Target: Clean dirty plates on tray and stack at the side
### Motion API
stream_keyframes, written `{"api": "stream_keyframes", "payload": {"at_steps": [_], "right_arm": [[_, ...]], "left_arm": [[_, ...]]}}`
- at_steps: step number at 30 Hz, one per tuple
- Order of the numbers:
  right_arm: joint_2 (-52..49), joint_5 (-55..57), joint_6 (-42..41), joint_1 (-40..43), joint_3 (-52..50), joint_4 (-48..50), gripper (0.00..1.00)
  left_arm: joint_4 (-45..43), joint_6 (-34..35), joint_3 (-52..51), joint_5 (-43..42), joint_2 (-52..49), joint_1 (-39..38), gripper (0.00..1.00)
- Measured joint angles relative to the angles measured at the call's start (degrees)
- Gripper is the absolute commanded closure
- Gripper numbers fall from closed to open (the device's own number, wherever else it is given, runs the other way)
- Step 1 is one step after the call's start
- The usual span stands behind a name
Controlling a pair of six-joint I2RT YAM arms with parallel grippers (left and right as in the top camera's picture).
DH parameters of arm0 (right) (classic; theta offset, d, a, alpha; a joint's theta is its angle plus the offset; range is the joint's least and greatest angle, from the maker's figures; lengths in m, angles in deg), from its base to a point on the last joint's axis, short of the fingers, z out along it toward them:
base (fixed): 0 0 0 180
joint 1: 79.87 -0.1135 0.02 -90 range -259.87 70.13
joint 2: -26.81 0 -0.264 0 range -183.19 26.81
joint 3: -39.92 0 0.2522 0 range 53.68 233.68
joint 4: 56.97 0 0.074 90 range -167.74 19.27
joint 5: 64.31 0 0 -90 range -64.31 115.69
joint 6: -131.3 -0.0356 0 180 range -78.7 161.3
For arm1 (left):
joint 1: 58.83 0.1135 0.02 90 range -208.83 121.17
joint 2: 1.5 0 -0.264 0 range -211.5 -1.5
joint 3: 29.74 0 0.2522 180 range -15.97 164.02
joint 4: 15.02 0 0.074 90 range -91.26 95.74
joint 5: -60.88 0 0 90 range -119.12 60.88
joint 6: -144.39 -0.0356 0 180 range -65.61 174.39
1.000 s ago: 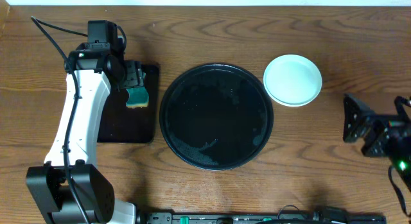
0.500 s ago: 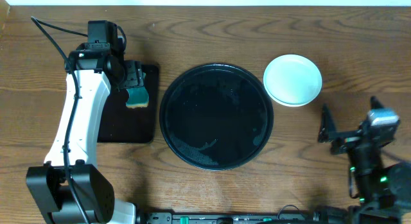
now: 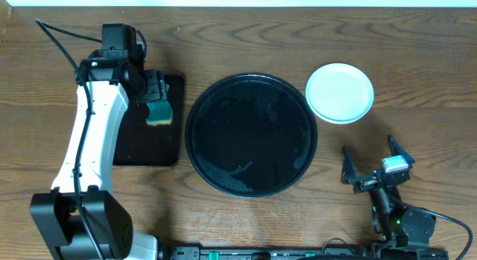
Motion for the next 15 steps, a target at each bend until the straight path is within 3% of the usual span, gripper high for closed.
{"api": "stream_keyframes", "payload": {"at_steps": [4, 15], "right_arm": [[0.35, -0.55, 0.0, -0.96, 0.0, -4.22, 0.01], [0.37, -0.59, 0.0, -1.11, 0.0, -4.2, 0.01]], "left_arm": [[-0.04, 0.02, 0.02, 0.04, 0.0, 0.0, 0.2], [-0.09, 0.02, 0.0, 0.02, 0.0, 0.0, 0.2]]}}
